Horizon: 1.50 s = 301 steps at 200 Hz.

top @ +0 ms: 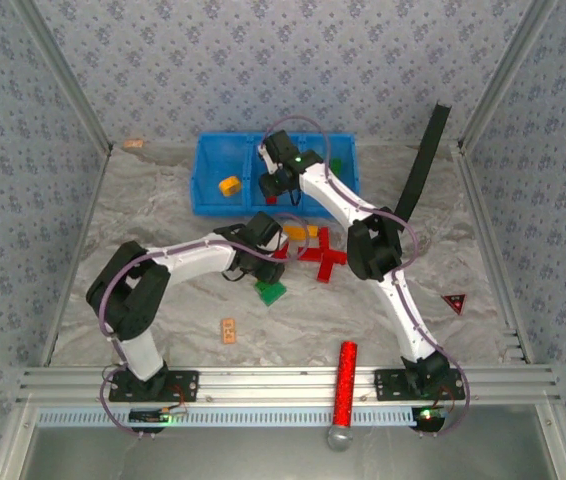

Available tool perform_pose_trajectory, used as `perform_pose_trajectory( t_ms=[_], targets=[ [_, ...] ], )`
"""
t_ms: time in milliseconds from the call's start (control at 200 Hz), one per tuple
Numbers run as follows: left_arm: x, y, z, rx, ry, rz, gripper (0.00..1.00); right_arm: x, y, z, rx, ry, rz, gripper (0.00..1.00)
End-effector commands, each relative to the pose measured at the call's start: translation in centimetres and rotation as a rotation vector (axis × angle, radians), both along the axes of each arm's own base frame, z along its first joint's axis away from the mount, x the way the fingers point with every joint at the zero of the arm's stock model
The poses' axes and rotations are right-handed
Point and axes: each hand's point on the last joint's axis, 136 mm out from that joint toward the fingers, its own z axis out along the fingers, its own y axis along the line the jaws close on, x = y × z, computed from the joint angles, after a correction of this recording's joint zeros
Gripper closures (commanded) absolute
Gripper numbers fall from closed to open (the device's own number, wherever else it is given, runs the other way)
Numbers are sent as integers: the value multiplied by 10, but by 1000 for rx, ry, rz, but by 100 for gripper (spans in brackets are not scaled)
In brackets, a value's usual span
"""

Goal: Sort the legos into containers by color
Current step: Pick up the lego from the center of the table, then place the lego in the container.

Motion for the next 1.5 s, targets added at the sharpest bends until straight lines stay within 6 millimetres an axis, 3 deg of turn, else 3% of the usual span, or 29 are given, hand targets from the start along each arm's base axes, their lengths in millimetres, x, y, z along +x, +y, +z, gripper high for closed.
perform_pose_trajectory(
  t_ms=[0,200,375,550,745,940,1119,1374,1499],
  targets=[
    [5,4,-6,60,-7,-3,41,-7,-1,25,12,-21,19,53],
    [13,0,-18,79,-5,0,43,-26,-11,41,10,-10,27,52],
    [9,-2,-35,89,46,6,53,-41,-29,43,-18,-11,-4,52],
    [-3,9,-44,108,90,19,65,-51,-43,50,-34,-23,-31,52],
    [-9,25,-44,122,102,61,74,-59,-50,74,-19,-50,-44,51],
    [0,26,-13,70,38,102,76,-66,-56,90,-12,-68,-57,50],
    [20,34,35,26,-67,162,78,-89,-62,100,-18,-65,-61,49],
    [62,88,109,-103,-212,393,79,-149,-83,100,79,12,-111,45],
    [89,115,136,-149,-282,480,78,-188,-71,86,127,50,-60,39]
  ],
)
